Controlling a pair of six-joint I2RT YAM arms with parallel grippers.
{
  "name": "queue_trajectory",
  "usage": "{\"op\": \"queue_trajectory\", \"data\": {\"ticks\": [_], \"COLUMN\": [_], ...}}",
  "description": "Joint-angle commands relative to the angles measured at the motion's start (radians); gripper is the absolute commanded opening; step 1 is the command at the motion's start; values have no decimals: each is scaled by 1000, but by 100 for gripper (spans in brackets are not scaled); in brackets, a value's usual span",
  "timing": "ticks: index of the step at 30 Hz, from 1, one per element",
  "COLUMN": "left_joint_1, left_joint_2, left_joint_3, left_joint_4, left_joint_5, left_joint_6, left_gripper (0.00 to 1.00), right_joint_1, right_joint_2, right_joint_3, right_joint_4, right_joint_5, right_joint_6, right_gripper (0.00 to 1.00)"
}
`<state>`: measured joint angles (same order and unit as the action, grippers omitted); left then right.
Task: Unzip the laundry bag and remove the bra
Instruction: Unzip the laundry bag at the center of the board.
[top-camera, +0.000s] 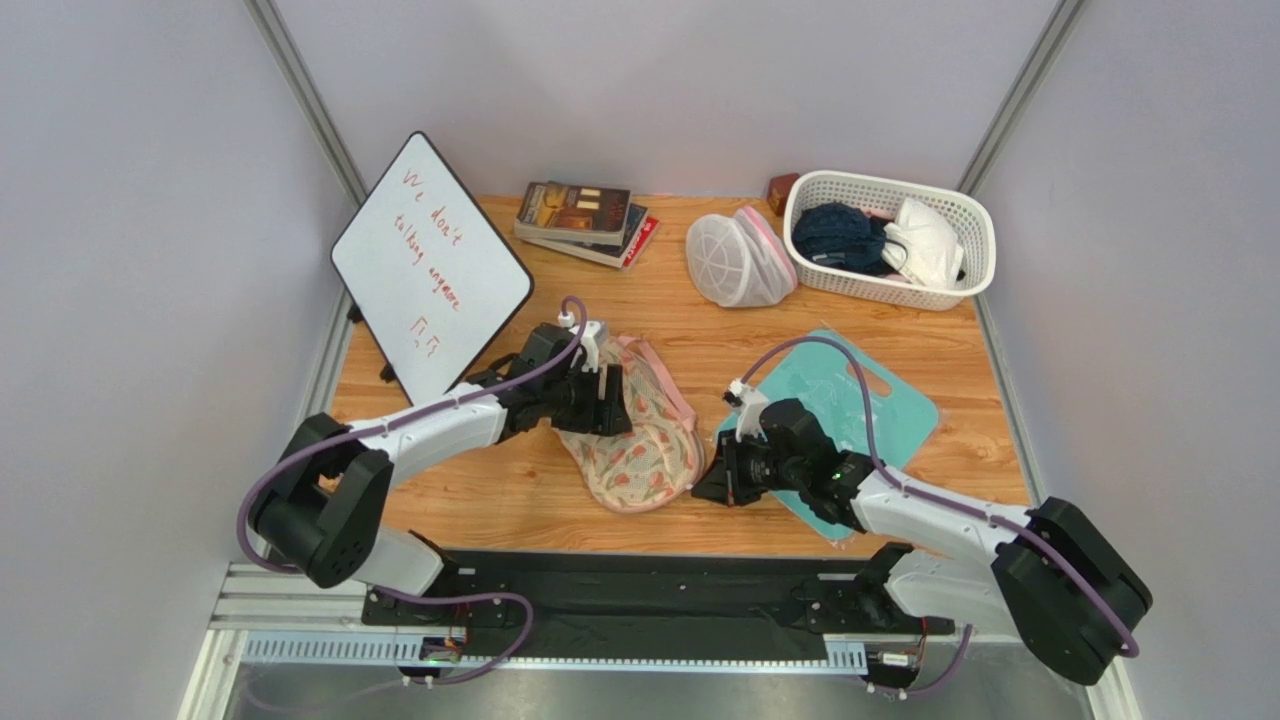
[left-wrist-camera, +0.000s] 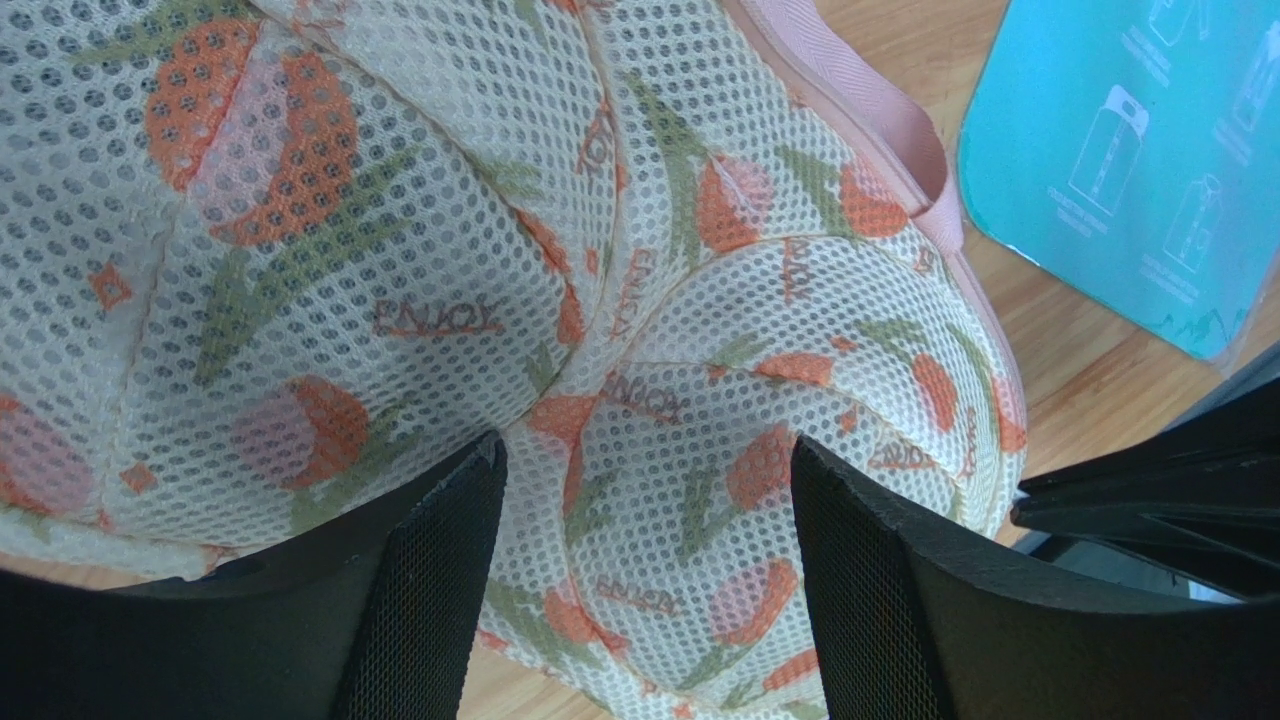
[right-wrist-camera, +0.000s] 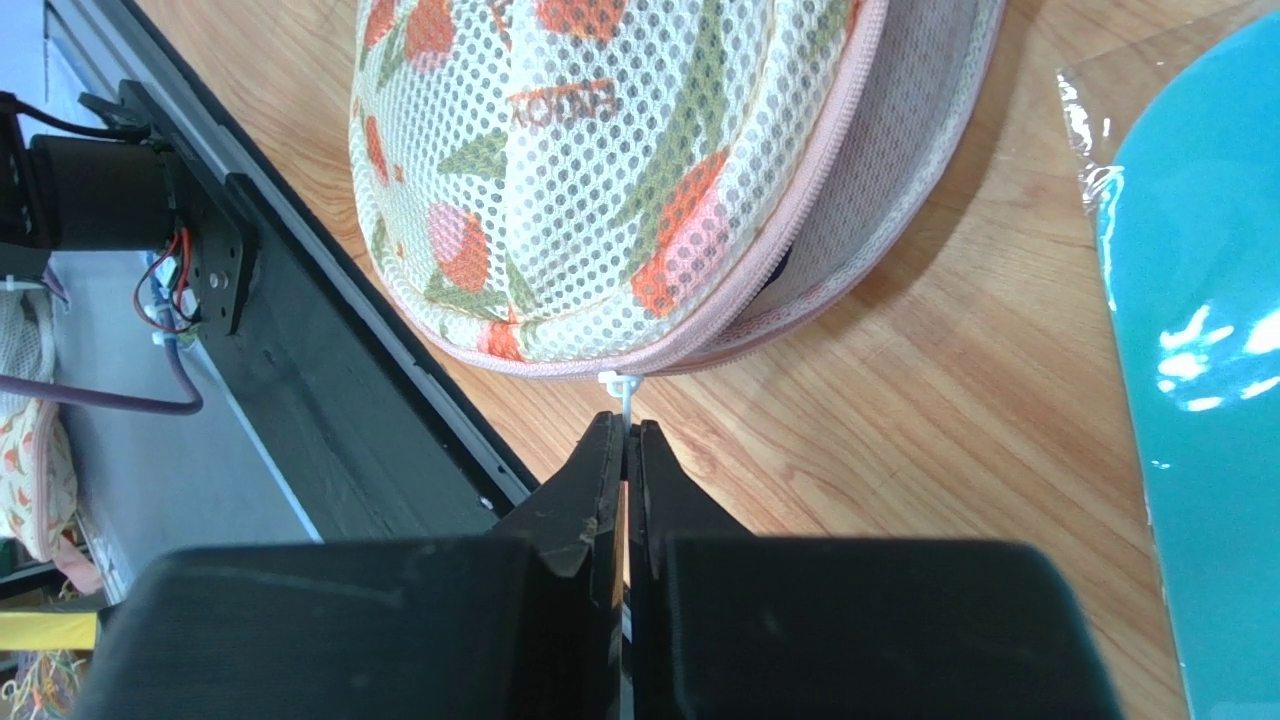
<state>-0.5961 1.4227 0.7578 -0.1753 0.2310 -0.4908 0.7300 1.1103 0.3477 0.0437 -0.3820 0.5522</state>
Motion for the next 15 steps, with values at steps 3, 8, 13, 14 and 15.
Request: {"op": "queue_trajectory", "data": {"ticks": [3, 8, 13, 14, 15], "left_joint_1": [1, -10, -11, -11, -21], "left_joint_2": [82, 24, 24, 18, -1], "left_joint_3": [50, 43, 3, -27, -43], "left_joint_4": [64, 68, 53, 59, 74], "left_joint_5": [2, -50, -48, -41, -39], "left_joint_6": [-2, 32, 44, 38, 29], "left_gripper": [76, 76, 76, 76, 76], "right_joint_1": [3, -4, -69, -81, -93], "right_joint_2": [34, 75, 128, 134, 143], "right_joint_3": [85, 148, 175, 180, 192], "right_joint_4": [7, -27, -25, -25, -27], "right_joint_5": [63, 94, 78, 74, 68], "right_joint_6": [-15, -46, -63, -75, -81], "right_gripper": [0, 0, 0, 0, 0]}}
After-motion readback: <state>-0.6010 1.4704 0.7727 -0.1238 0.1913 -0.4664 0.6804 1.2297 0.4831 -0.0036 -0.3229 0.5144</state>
